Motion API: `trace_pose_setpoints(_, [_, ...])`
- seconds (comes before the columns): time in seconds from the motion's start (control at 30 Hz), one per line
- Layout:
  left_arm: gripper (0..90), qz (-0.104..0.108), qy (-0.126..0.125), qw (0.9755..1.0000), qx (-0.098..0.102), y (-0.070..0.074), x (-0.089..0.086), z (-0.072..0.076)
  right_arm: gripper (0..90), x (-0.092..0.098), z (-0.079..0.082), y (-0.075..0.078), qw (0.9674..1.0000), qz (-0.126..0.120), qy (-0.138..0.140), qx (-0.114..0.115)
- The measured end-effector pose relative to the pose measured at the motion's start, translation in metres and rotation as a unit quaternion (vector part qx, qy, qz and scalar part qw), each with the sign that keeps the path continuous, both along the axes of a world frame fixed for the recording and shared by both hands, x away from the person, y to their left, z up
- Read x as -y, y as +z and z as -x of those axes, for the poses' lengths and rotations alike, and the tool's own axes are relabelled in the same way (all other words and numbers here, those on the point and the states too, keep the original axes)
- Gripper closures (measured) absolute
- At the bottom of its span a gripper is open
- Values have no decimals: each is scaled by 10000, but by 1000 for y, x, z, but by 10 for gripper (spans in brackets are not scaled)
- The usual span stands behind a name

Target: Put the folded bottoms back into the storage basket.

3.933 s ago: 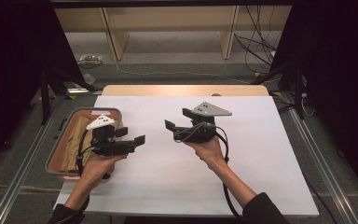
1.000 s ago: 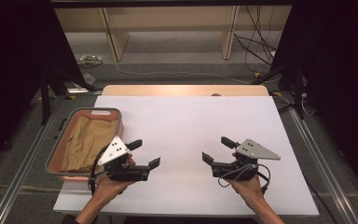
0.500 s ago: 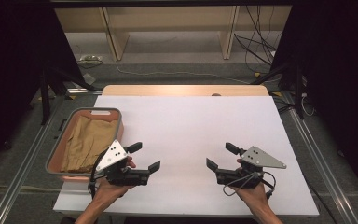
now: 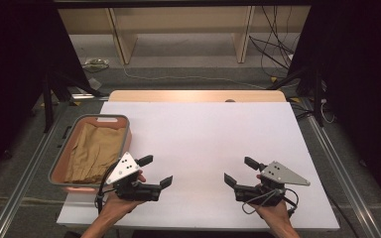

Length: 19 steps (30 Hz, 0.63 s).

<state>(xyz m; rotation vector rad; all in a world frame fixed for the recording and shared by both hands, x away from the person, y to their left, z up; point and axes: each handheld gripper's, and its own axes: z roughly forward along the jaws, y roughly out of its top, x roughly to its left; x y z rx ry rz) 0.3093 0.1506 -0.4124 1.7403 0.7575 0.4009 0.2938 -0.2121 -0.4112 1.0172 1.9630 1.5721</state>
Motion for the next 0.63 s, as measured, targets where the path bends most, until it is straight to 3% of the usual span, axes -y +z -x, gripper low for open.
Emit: trace_pose_setpoints(0.63, [62,39,-9,10000,17,2,1,-3,140,-2,-2,1,10000,9,-32,3])
